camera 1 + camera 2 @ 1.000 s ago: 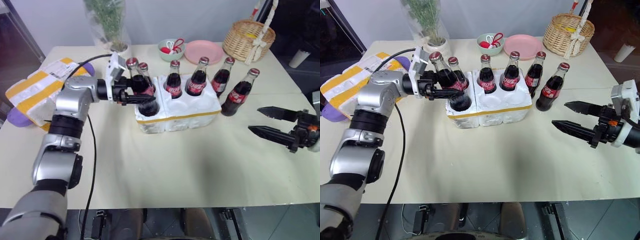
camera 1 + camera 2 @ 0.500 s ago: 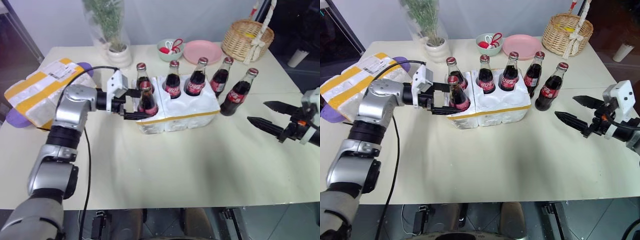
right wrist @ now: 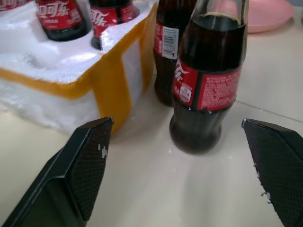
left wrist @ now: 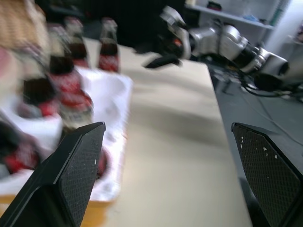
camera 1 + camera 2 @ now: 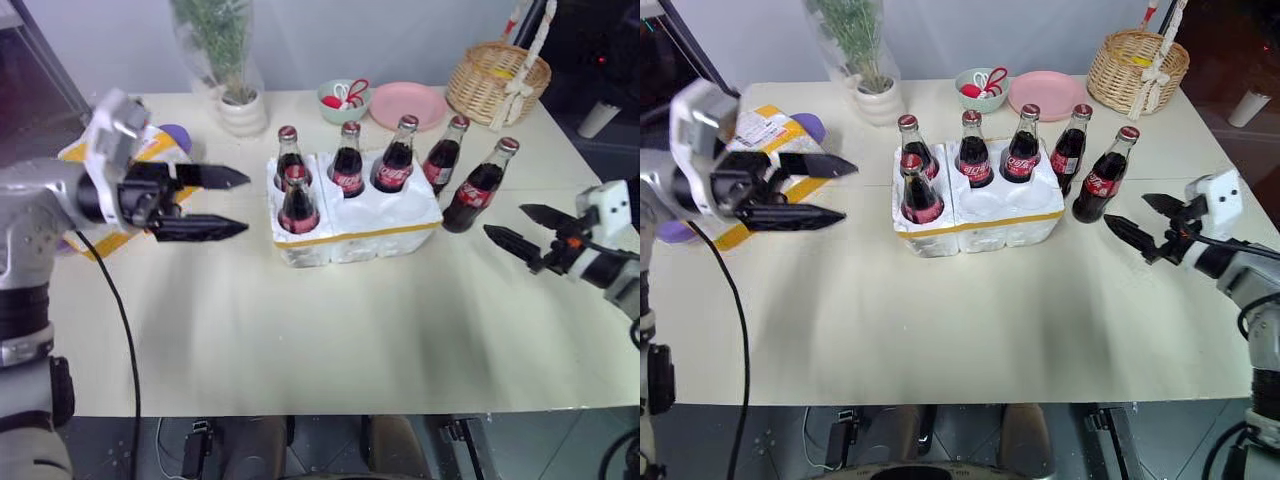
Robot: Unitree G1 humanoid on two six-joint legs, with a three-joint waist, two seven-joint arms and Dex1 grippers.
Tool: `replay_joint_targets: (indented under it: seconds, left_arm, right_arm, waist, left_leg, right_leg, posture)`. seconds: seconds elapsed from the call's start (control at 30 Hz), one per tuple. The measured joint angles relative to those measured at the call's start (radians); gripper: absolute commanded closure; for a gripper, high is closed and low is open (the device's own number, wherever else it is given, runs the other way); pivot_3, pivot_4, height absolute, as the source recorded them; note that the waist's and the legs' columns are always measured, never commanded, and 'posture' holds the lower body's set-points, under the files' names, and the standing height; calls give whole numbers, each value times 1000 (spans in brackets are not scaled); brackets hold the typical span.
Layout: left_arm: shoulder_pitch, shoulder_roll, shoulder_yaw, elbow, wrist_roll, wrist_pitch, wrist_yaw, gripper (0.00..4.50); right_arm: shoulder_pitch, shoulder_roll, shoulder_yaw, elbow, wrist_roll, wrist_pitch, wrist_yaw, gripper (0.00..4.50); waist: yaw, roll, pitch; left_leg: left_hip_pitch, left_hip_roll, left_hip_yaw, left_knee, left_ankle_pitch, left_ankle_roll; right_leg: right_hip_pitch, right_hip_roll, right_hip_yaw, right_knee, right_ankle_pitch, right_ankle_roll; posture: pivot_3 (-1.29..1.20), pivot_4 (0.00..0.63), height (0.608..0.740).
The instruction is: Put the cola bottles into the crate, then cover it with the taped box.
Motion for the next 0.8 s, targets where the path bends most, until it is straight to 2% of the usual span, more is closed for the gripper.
replay_joint_targets:
  seconds: [0.2,0.4,0.77,0.8]
  left_arm:
    - [73,-2,2,-85,-12,-5,49,44]
    - [91,-16,7,-113,-52,-2,107,44]
    - [108,-25,10,-130,-82,-10,158,44]
    - [108,-24,10,-129,-82,-10,159,9]
  right_arm:
    - [-133,10,54,155,-50,-36,-23,0]
    - [-207,50,74,230,-57,-36,-9,0]
    - [-386,129,130,490,-121,-105,-7,0]
    - [-392,131,133,503,-124,-112,-7,260]
  waist:
    - [0,0,0]
    - [0,0,0]
    - [-1,0,0]
    - [-1,0,0]
  left_leg:
    - [0,0,0,0,0,0]
    - [0,0,0,-1,0,0]
    - [0,0,0,-1,0,0]
    - [0,0,0,-1,0,0]
  right_leg:
    - [-1,0,0,0,0,0]
    - [-1,0,0,0,0,0]
    - [-1,0,0,0,0,0]
    - [-1,0,0,0,0,0]
  posture:
    - [0,150,737]
    - [0,150,737]
    - [0,150,737]
    - [0,150,737]
